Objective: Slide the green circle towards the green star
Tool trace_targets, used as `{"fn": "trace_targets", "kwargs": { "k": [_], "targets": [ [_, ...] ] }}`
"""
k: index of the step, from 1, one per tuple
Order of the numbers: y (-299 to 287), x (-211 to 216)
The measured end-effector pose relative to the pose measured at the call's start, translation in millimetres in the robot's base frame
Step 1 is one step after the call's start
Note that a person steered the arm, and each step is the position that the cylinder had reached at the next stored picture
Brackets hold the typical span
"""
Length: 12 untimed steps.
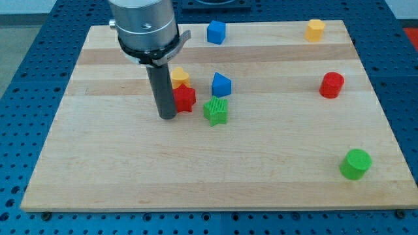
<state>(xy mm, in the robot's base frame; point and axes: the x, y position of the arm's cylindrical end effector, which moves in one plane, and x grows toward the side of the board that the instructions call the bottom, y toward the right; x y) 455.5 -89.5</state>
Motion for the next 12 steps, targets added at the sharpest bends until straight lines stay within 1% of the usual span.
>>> {"fn": "trace_targets", "kwargs": {
  "k": [1,2,3,11,12],
  "targets": [
    [3.7,0.2],
    [3.7,13.3],
    [3.7,36.8],
    [3.6,37.1],
    [8.6,52.5]
  ]
}}
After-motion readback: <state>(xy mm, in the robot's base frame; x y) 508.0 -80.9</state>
